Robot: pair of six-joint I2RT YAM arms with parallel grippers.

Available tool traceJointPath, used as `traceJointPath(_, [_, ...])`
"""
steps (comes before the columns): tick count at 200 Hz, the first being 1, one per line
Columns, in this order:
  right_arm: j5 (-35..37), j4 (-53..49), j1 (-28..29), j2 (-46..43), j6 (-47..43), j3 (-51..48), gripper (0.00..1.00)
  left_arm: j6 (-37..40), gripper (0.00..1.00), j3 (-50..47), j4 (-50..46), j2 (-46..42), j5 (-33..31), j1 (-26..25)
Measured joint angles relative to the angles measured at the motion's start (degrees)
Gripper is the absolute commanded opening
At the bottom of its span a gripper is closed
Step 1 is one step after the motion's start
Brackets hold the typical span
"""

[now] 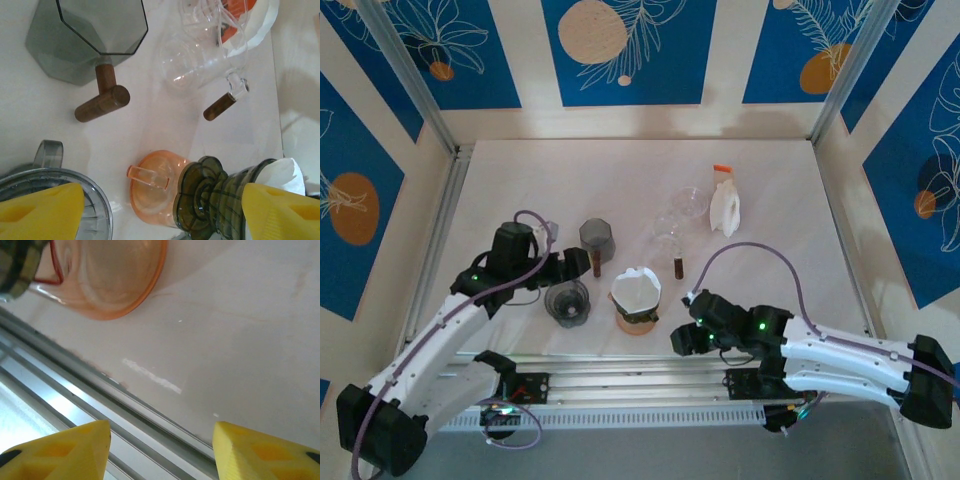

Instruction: Place the coffee filter in the dripper

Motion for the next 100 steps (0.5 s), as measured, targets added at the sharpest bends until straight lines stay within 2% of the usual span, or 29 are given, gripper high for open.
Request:
traceJointPath(31, [-1.9, 8.7, 0.2, 5.2, -0.5, -1.8, 0.47, -1.9, 0.77, -2.8, 4.3, 1.5, 1.6, 3.8])
traceJointPath(59, [-3.3, 15.1, 0.2, 9.8, -1.4, -2.0, 0.45, -3.0, 0.77, -2.9, 8.0, 5.5, 2.0, 4.5])
traceJointPath(74, [-3.9, 17.6, 0.1, 11.1, -1.6, -2.4, 0.44, -3.5, 0.73, -2.9, 10.3, 7.1, 2.1, 4.8])
traceJointPath(100, [-4.2, 20.2, -0.2, 12.0, -1.8, -2.7, 0.44, -2.6, 0.74, -2.1, 13.2, 12.4, 2.1, 5.0])
